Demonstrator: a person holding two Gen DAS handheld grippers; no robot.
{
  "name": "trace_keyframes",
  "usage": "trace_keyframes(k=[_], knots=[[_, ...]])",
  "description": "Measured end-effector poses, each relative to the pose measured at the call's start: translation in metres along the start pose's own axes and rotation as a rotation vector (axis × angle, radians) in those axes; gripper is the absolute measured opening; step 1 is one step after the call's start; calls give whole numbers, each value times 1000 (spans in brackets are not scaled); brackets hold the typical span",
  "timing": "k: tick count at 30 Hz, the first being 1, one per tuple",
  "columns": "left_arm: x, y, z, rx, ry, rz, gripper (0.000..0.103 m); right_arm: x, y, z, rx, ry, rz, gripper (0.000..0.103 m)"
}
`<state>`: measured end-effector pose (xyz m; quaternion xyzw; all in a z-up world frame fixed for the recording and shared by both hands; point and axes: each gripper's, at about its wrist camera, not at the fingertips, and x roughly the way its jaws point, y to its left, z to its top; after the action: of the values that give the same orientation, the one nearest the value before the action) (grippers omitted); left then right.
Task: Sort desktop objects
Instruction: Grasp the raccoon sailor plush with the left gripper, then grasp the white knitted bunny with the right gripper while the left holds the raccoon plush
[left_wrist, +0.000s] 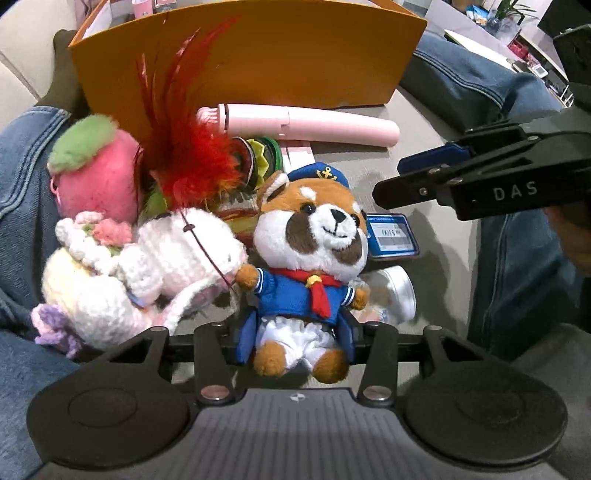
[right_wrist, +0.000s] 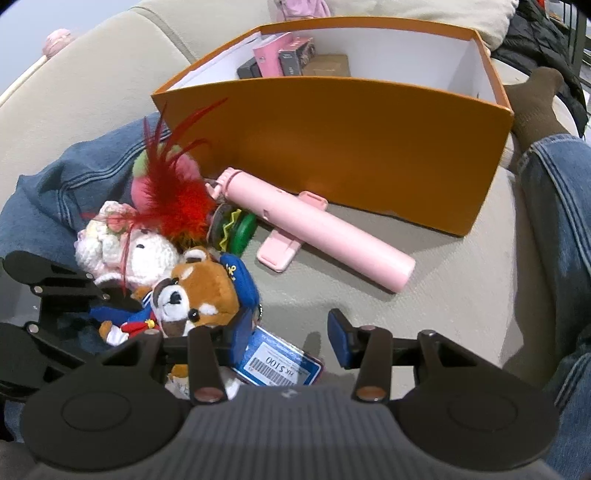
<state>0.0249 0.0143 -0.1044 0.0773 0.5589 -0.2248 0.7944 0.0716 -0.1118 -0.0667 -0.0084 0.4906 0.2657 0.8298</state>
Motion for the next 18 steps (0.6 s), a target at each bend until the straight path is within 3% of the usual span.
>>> trace_keyframes(k=[6,11,18], knots=[[-3,1,0,0,-21,6,47,-4,-2,-1,15,-13,-1,48],[-34,16,-7,-67,-86,-29,44,-11,-3,-1,16,-32,6,47],[-86,40,-7,-170,-203,-7,44,-10,30,8,-120,-30,119,47]])
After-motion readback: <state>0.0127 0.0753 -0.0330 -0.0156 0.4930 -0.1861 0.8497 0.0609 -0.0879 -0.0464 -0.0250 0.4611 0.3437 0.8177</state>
